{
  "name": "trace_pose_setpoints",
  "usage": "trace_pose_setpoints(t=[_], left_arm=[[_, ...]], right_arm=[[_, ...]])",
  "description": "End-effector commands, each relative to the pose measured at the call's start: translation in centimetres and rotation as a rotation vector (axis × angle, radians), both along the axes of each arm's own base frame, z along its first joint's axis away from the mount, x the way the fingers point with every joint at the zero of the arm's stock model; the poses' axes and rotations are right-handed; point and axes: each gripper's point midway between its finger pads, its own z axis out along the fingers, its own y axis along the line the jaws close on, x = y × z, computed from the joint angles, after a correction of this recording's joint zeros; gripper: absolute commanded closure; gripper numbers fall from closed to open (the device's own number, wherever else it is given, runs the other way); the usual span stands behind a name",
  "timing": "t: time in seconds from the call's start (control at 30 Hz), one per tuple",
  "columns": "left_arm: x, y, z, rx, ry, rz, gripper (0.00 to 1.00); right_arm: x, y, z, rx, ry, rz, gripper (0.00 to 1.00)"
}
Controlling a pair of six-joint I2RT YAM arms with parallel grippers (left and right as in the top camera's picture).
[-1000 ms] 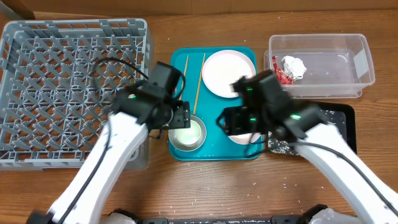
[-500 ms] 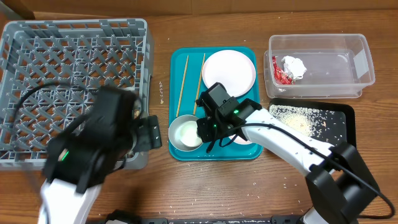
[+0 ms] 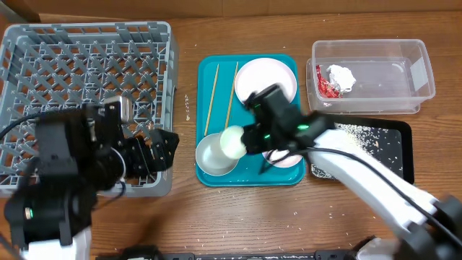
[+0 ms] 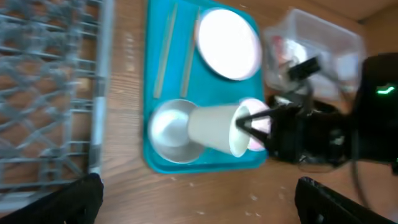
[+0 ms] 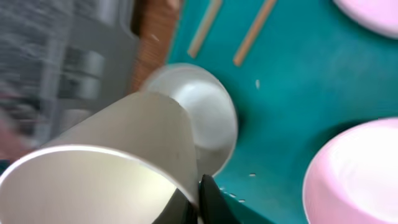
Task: Sort waste into correct bins and load items into the dishwasher
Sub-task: 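Hand the white cup from the right gripper to the left gripper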
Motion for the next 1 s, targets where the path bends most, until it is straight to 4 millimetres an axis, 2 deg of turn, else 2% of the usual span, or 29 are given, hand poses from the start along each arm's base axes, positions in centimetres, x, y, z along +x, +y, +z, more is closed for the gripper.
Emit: trace_pose_setpoints(t=[0.0,0.07,0.13,0.3,0.37,0.57,0.73,0.97], left_arm=[[0.3,-3.4,2.6,-0.271,-0.111,-0.317,0.0],[0.4,-4.2,3.5,-0.395,-0.156,-0.422,0.0],[0.3,-5.1,4.1,-0.497,-0.193,-0.518,0.0],[-0.2,-7.3,3.3,-0.616,-0.134,-0.642,0.0],[-0.5,-8.2,3.3,-0.642,-0.13,-0.681,0.0],[-1.9,-10.3,4.3,-0.689,-0.157,-0.782,0.0],[-2.5,-11.2,6.4,-0.785,-0.235,-0.823,0.0],[-4.6,-13.3,6.3,-0.8,-0.19,-0.926,0.05]], right_arm=[[-0.9,0.0,8.4,0.27,-0.13,0.172,0.96],[-2.5,-0.2,11.9,0.426,-0.179,0.305,0.96],[-3.8,-0.5,14.6,0.55,-0.21,0.399,0.96],[-6.5,-0.1,18.5,0.758,-0.244,0.589,0.96],[-7.1,0.1,19.3,0.796,-0.254,0.634,0.96],[-7.5,0.4,19.6,0.809,-0.265,0.66,0.96],[-7.2,0.4,19.3,0.796,-0.265,0.647,0.96],[-6.7,0.5,19.1,0.777,-0.281,0.631,0.96]])
